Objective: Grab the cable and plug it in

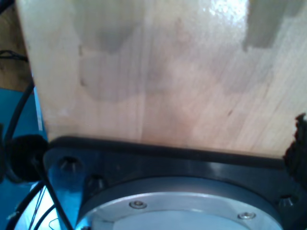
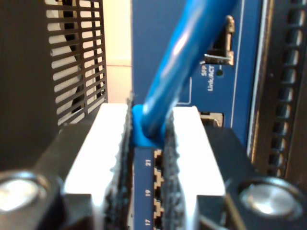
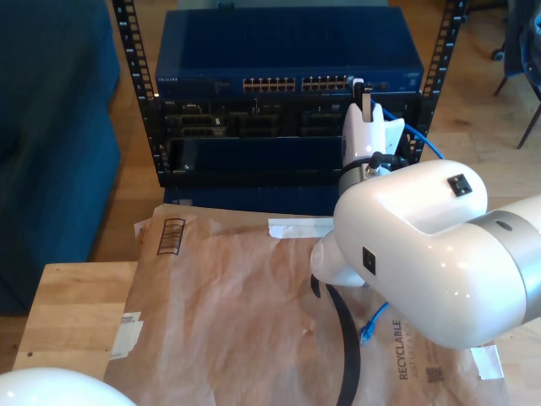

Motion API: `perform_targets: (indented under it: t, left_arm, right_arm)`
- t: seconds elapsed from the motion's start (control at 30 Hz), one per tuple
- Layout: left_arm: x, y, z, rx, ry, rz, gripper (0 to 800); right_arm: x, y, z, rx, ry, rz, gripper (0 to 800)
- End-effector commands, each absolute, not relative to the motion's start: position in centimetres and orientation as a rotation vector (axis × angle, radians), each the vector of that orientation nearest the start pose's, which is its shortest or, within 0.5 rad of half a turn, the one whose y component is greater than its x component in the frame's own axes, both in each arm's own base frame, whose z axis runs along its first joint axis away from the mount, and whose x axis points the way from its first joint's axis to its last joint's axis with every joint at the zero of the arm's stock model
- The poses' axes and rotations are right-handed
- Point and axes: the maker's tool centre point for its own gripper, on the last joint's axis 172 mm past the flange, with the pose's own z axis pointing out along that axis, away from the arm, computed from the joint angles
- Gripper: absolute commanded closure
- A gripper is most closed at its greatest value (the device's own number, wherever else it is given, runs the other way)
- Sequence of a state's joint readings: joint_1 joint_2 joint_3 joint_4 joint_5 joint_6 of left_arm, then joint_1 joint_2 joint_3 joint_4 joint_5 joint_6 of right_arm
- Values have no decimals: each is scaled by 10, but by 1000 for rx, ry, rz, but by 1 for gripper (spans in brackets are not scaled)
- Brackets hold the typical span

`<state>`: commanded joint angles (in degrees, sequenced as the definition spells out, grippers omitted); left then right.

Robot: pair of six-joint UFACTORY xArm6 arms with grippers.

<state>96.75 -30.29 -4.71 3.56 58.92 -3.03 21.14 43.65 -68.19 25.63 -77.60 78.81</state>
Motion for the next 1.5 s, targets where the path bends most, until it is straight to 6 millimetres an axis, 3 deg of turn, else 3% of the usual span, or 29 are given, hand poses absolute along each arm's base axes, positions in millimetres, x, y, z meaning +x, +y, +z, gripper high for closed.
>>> perform_targets:
  t: [1.5]
  left_arm:
    - [-26,121,27,1872,2124,-460,0]
  right_arm:
    - [672,137,275,-1050,1116,-1345,800]
